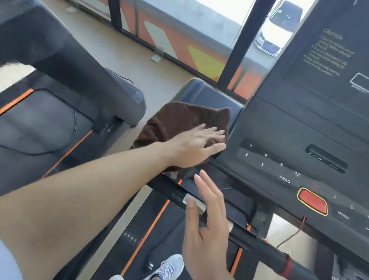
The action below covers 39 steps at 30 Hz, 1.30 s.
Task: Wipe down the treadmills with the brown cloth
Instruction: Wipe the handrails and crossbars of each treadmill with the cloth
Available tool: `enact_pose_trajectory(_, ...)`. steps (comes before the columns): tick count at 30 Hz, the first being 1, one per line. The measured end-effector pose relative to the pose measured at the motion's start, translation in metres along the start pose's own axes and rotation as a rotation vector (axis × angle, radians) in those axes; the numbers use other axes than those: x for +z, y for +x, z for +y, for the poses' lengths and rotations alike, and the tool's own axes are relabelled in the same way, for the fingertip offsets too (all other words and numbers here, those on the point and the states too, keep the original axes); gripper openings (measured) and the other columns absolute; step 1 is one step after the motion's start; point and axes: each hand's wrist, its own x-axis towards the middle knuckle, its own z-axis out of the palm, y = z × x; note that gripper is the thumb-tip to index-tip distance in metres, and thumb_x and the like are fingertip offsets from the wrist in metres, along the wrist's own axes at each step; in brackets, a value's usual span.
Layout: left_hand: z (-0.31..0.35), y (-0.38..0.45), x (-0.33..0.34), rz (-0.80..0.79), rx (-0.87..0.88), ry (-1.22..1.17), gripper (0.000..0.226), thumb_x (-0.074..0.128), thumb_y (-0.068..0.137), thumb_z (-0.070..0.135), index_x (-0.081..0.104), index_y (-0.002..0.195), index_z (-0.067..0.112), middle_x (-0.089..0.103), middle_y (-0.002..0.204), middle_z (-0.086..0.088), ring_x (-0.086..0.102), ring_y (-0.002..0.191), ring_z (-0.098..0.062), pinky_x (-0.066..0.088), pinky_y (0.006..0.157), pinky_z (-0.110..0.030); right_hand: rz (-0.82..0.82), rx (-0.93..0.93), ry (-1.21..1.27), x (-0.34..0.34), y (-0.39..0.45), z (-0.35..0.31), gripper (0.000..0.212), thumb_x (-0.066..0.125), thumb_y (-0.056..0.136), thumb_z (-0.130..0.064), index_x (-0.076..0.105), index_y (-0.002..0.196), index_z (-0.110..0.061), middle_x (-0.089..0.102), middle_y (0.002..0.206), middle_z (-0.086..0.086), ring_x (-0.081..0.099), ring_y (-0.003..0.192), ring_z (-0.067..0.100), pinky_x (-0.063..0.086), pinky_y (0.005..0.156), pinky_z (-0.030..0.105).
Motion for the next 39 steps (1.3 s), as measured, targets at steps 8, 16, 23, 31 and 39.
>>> enact_pose_trajectory(8,-0.032,-0.073,-0.021,0.670,-0.124,-0.036,0.043,0.046,0.107,0.027,0.050,0.149,0.017,0.056,0.146,-0.006,0.049,0.136,-0.025,0.035,0.116,-0.040,0.070,0.171,-0.025,0.005,0.023,-0.015,0.046,0.049,0.104,-0.001,0.060,0.136,-0.032,0.052,0.146,-0.019,0.044,0.139,-0.001,0.042,0.103,0.013)
enact_pose_trajectory(16,-0.063,-0.092,-0.001,0.708,-0.736,-0.161,0.054,0.030,0.109,0.044,0.034,0.156,0.017,0.043,0.159,-0.005,0.040,0.144,-0.027,0.029,0.115,-0.045,-0.473,0.203,-0.785,0.072,0.134,0.014,0.062,0.026,0.111,-0.040,0.013,0.164,-0.011,0.002,0.173,0.008,-0.007,0.159,0.024,-0.006,0.129,0.040)
enact_pose_trajectory(23,-0.065,-0.057,-0.012,0.630,-0.835,-0.012,0.061,0.023,0.108,0.052,0.027,0.160,0.020,0.039,0.162,-0.005,0.036,0.147,-0.028,0.026,0.117,-0.049,-0.493,0.495,-0.910,0.078,0.206,0.033,0.072,0.021,0.108,-0.041,0.000,0.162,0.002,0.001,0.171,0.018,0.000,0.159,0.030,-0.001,0.129,0.042)
enact_pose_trajectory(31,-0.061,-0.021,-0.019,0.742,-0.803,-0.151,0.065,0.024,0.103,0.066,0.043,0.149,0.025,0.059,0.144,0.000,0.052,0.133,-0.028,0.036,0.111,-0.048,-0.463,0.270,-0.936,0.053,0.202,0.041,0.067,0.028,0.107,-0.050,0.041,0.152,-0.002,0.038,0.161,0.019,0.026,0.153,0.030,0.014,0.125,0.038)
enact_pose_trajectory(39,-0.062,-0.021,-0.018,0.746,-0.789,-0.098,0.069,0.019,0.099,0.071,0.050,0.141,0.025,0.064,0.137,0.002,0.054,0.129,-0.027,0.038,0.110,-0.049,-0.814,0.082,-1.344,0.015,0.225,0.011,0.060,0.022,0.109,-0.053,0.069,0.124,-0.020,0.066,0.133,0.008,0.058,0.128,0.030,0.032,0.107,0.043)
